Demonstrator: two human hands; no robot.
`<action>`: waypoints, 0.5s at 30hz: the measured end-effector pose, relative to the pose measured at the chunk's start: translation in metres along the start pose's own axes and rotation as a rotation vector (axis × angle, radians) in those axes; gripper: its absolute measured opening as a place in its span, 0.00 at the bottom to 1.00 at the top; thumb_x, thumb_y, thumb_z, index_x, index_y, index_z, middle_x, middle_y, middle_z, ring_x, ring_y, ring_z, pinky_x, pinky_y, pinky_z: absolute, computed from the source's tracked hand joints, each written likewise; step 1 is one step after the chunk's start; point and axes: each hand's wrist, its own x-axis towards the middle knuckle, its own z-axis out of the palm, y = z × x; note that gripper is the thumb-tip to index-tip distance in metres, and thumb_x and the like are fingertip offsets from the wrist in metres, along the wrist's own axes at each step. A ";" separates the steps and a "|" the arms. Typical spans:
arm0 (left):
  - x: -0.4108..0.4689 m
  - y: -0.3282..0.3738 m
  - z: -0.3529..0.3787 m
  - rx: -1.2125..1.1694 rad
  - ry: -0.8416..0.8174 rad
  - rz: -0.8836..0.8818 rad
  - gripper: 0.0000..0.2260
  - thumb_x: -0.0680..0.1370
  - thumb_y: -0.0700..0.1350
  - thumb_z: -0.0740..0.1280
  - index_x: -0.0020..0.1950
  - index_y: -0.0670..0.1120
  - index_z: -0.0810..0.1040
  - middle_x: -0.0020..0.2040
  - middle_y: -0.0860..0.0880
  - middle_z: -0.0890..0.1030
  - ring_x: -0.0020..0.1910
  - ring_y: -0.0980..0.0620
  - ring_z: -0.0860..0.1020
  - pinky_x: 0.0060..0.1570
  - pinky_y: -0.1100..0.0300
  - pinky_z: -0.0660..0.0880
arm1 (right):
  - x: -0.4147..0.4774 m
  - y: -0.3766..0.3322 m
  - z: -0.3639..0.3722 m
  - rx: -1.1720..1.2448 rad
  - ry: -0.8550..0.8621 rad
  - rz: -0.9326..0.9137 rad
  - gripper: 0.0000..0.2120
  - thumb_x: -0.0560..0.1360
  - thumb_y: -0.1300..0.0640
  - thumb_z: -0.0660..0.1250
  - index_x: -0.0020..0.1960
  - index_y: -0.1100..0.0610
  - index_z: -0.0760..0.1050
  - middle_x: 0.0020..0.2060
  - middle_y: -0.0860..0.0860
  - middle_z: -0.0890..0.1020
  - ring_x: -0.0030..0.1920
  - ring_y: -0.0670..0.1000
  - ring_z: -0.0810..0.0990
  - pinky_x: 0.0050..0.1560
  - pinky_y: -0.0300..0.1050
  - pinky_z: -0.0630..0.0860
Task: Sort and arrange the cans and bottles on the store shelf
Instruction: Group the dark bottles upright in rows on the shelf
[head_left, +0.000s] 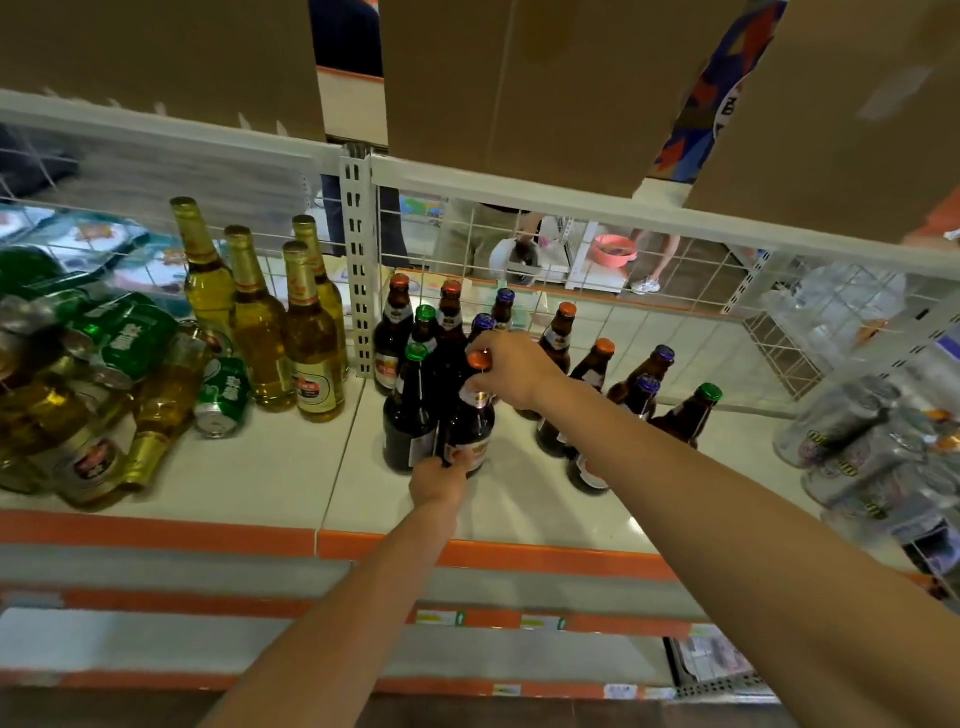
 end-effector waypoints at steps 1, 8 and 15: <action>-0.003 -0.002 0.002 -0.020 0.001 -0.032 0.18 0.77 0.53 0.71 0.53 0.38 0.80 0.51 0.36 0.82 0.53 0.36 0.80 0.53 0.46 0.77 | -0.001 0.005 -0.003 0.055 -0.015 -0.008 0.24 0.73 0.52 0.74 0.66 0.56 0.74 0.58 0.56 0.80 0.57 0.57 0.78 0.55 0.50 0.76; -0.028 0.005 0.041 -0.149 -0.218 -0.140 0.04 0.76 0.40 0.70 0.44 0.45 0.76 0.35 0.45 0.75 0.24 0.53 0.71 0.23 0.64 0.64 | -0.034 0.067 -0.049 -0.094 0.130 0.012 0.15 0.78 0.50 0.68 0.62 0.55 0.77 0.57 0.55 0.80 0.57 0.58 0.78 0.55 0.54 0.77; -0.069 0.016 0.113 0.243 -0.333 0.235 0.25 0.72 0.47 0.77 0.66 0.49 0.73 0.53 0.52 0.74 0.53 0.53 0.74 0.49 0.63 0.70 | -0.076 0.145 -0.065 -0.096 0.010 0.092 0.20 0.76 0.46 0.69 0.65 0.54 0.76 0.59 0.54 0.79 0.58 0.56 0.78 0.56 0.51 0.76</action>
